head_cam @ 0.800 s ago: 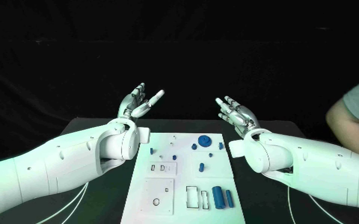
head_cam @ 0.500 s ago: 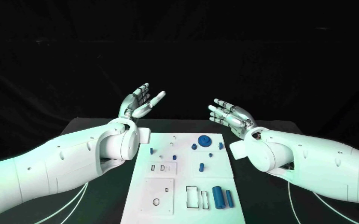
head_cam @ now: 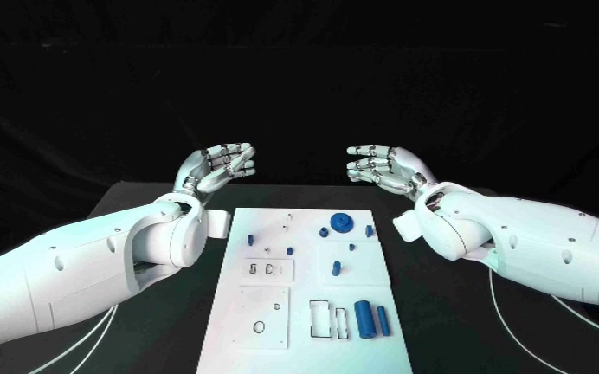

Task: Assemble the parts on the task board

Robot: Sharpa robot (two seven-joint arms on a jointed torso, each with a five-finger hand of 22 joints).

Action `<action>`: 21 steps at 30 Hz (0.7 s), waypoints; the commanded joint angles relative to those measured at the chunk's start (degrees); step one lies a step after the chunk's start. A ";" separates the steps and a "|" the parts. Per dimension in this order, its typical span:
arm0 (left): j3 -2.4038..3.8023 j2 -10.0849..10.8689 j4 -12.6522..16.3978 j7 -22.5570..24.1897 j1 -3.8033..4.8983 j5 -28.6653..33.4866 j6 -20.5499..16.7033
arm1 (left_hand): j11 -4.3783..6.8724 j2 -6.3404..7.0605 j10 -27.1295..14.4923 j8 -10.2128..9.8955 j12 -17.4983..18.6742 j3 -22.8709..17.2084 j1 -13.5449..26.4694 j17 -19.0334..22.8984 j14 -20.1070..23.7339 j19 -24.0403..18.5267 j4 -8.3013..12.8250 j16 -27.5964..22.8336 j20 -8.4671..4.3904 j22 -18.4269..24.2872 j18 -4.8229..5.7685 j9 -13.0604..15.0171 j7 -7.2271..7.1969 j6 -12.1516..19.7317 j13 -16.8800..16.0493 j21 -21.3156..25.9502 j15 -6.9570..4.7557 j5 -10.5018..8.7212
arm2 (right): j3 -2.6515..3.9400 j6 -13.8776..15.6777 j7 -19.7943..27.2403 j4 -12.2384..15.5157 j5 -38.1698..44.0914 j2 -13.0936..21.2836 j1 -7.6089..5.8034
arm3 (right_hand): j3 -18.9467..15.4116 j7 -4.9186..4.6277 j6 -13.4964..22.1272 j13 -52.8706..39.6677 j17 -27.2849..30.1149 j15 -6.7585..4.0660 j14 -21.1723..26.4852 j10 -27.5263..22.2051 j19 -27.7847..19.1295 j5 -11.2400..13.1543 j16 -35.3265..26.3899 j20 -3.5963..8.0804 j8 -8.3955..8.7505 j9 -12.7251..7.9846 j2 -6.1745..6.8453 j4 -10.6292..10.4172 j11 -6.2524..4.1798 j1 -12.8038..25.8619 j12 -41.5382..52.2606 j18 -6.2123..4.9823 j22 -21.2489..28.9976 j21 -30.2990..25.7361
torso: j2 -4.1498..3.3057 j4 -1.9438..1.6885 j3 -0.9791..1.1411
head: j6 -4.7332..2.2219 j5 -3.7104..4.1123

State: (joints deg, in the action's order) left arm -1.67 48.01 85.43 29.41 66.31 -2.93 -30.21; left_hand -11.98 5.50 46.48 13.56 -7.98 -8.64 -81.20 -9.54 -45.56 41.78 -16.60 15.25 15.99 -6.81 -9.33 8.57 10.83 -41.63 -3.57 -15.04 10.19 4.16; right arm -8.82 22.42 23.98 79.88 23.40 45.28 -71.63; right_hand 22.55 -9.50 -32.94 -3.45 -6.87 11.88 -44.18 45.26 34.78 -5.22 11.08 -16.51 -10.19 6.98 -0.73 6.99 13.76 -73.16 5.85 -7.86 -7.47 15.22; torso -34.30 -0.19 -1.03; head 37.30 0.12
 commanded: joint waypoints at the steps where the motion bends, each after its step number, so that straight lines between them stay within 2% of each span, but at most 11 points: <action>1: 0.11 0.67 1.46 -0.44 0.12 -2.24 4.33 | 1.56 -0.01 10.21 1.69 -0.21 -1.89 -3.08 -2.98 -10.06 8.82 0.41 3.42 -1.72 -0.65 -1.29 0.87 2.63 -6.45 -0.30 -3.79 -2.36 -0.51 | 0.01 -0.91 -2.51 -0.24 11.18 0.17 -0.42 | 5.05 -5.79 -13.57 -0.23 -0.50 -2.39 -9.90 11.12 6.83 -0.63 2.00 0.48 -2.74 1.58 2.24 4.00 -1.99 0.56 -0.56 -2.61 -1.03 3.82 | -1.24 -0.35 -0.24 | 0.01 0.20; 3: 0.19 1.34 2.50 -0.88 0.21 -2.87 4.92 | 1.85 0.39 11.29 1.72 -0.02 -2.19 -3.91 -3.56 -10.95 9.54 0.48 3.82 -2.03 -0.64 -1.28 0.86 2.41 -6.98 -0.33 -4.11 -2.70 -0.51 | 0.04 -1.73 -3.81 -0.36 15.06 0.20 -0.75 | 6.28 -5.33 -14.92 -0.21 -0.59 -3.03 -12.03 12.87 8.39 -0.63 2.44 1.04 -2.74 1.52 2.96 4.42 -2.51 1.13 -0.99 -2.67 -1.41 4.90 | -1.62 -0.40 -0.32 | 0.04 0.28; 5: 0.24 1.87 3.40 -1.25 0.30 -3.32 5.31 | 2.30 1.01 12.91 1.69 0.25 -2.53 -4.70 -4.76 -12.97 11.15 0.40 5.21 -2.73 -0.88 -1.28 0.83 2.16 -7.72 -0.40 -5.07 -3.38 -0.51 | 0.08 -2.48 -5.35 -0.40 19.64 0.20 -1.07 | 7.44 -4.68 -16.60 -0.26 -1.17 -4.20 -15.65 15.18 10.71 -0.43 3.57 2.12 -2.94 1.53 3.90 4.98 -3.35 1.44 -1.33 -2.72 -2.15 6.69 | -2.20 -0.50 -0.43 | 0.08 0.36; 8: 0.30 2.65 4.93 -1.87 0.48 -3.78 5.97 | 2.81 1.44 14.75 1.78 0.34 -2.84 -5.06 -6.13 -14.62 12.54 0.25 6.79 -3.39 -1.18 -1.27 0.85 1.80 -8.67 -0.56 -6.07 -4.03 -0.51 | 0.17 -3.91 -7.92 -0.44 27.59 0.10 -1.55 | 7.90 -4.15 -17.76 -0.30 -1.80 -5.05 -18.12 16.51 12.24 0.03 4.26 3.06 -3.12 1.56 4.96 5.77 -3.81 1.22 -1.78 -2.64 -2.94 8.33 | -2.86 -0.70 -0.56 | 0.02 0.53; 9: 0.31 2.88 5.40 -2.06 0.53 -3.86 6.15 | 3.04 1.56 15.63 1.87 0.24 -2.97 -5.09 -6.63 -15.09 12.99 0.21 7.33 -3.63 -1.30 -1.26 0.89 1.65 -9.08 -0.65 -6.42 -4.28 -0.52 | 0.20 -4.47 -8.87 -0.41 30.20 0.05 -1.69 | 7.97 -3.55 -18.88 -0.44 -2.47 -5.88 -20.28 18.27 13.42 -0.08 5.08 3.78 -3.55 1.72 5.35 6.07 -4.44 1.11 -1.56 -2.68 -3.64 9.68 | -3.17 -0.82 -0.62 | -0.09 0.62; 10: 0.33 3.16 5.99 -2.29 0.60 -3.95 6.39 | 3.21 1.69 16.28 1.89 0.28 -3.10 -5.11 -7.15 -15.55 13.41 0.17 7.87 -3.87 -1.42 -1.25 0.89 1.53 -9.36 -0.70 -6.78 -4.50 -0.52 | 0.24 -5.27 -10.16 -0.36 33.49 0.00 -1.84 | 7.92 -3.42 -19.22 -0.45 -2.72 -6.11 -20.96 18.74 13.84 -0.22 5.34 4.04 -3.68 1.77 5.55 6.16 -4.71 1.13 -1.58 -2.68 -3.93 10.22 | -3.49 -0.98 -0.69 | -0.10 0.71; 12: 0.36 3.62 6.91 -2.65 0.72 -4.05 6.77 | 3.59 1.97 17.53 1.96 0.47 -3.38 -4.99 -8.48 -16.75 14.49 0.11 9.34 -4.43 -1.79 -1.23 0.91 1.27 -9.99 -0.77 -7.75 -5.01 -0.51 | 0.29 -6.42 -12.16 -0.28 38.49 -0.12 -2.08 | 6.97 -2.58 -20.56 -0.52 -4.55 -7.57 -25.21 20.74 16.91 -0.57 7.34 5.56 -4.13 2.05 6.54 6.08 -5.68 1.78 -1.74 -2.69 -5.78 13.69 | -3.93 -1.20 -0.84 | -0.08 0.90; 14: 0.38 4.07 7.79 -2.89 0.89 -4.12 7.19 | 3.81 2.15 18.15 1.96 0.79 -3.62 -4.81 -9.60 -17.51 15.22 0.10 10.63 -4.84 -2.12 -1.21 0.91 1.13 -10.35 -0.76 -8.55 -5.34 -0.52 | 0.33 -7.33 -13.98 -0.20 43.04 -0.30 -2.27 | 6.36 -2.03 -21.42 -0.59 -5.99 -8.49 -27.87 22.01 18.59 -1.05 8.86 6.56 -4.41 2.29 7.00 6.03 -6.32 1.99 -1.78 -2.64 -7.01 15.86 | -4.37 -1.44 -0.96 | -0.17 1.01; 18: 0.41 5.01 9.70 -3.10 1.50 -4.20 7.68 | 4.00 2.42 18.50 1.76 1.50 -3.97 -4.67 -11.38 -18.66 16.39 0.13 12.83 -5.49 -2.76 -1.18 0.83 0.93 -10.46 -0.68 -9.97 -5.79 -0.53 | 0.37 -7.97 -17.21 0.03 51.92 -0.78 -2.50 | 4.87 -0.57 -23.02 -1.00 -11.61 -10.96 -36.79 24.94 24.40 -3.71 16.20 9.21 -4.61 2.79 8.06 5.48 -8.00 2.95 -1.83 -2.71 -10.64 22.38 | -5.50 -1.91 -1.28 | -0.16 1.20; 21: 0.43 5.51 10.71 -3.13 1.88 -4.20 7.79 | 3.99 2.45 18.42 1.71 1.65 -3.98 -4.57 -11.55 -18.60 16.41 0.10 12.99 -5.52 -2.81 -1.16 0.81 0.92 -10.42 -0.65 -10.08 -5.78 -0.54 | 0.38 -7.96 -18.97 0.21 56.54 -1.20 -2.55 | 4.90 -0.33 -23.23 -1.07 -16.78 -11.50 -39.10 25.30 26.22 -4.26 22.21 10.11 -3.91 2.98 8.96 4.78 -8.46 4.24 -2.25 -2.59 -12.95 25.89 | -6.21 -2.15 -1.42 | -0.34 1.30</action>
State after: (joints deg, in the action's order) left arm -1.30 53.45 95.66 26.66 68.02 -6.43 -24.50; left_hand -7.99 7.46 64.74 15.11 -6.64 -12.36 -85.89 -21.05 -64.00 57.97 -16.51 28.06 10.45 -9.55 -10.23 9.37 11.77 -51.84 -4.22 -24.90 4.40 3.99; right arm -8.47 16.87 9.62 79.96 68.57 44.20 -74.16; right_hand 27.48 -9.80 -55.91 -4.46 -23.71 0.44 -82.92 70.41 60.86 -9.30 33.33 -6.44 -14.15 9.92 8.07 11.94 5.39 -68.86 3.76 -10.22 -20.42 41.07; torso -39.54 -1.97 -2.22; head 37.02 1.33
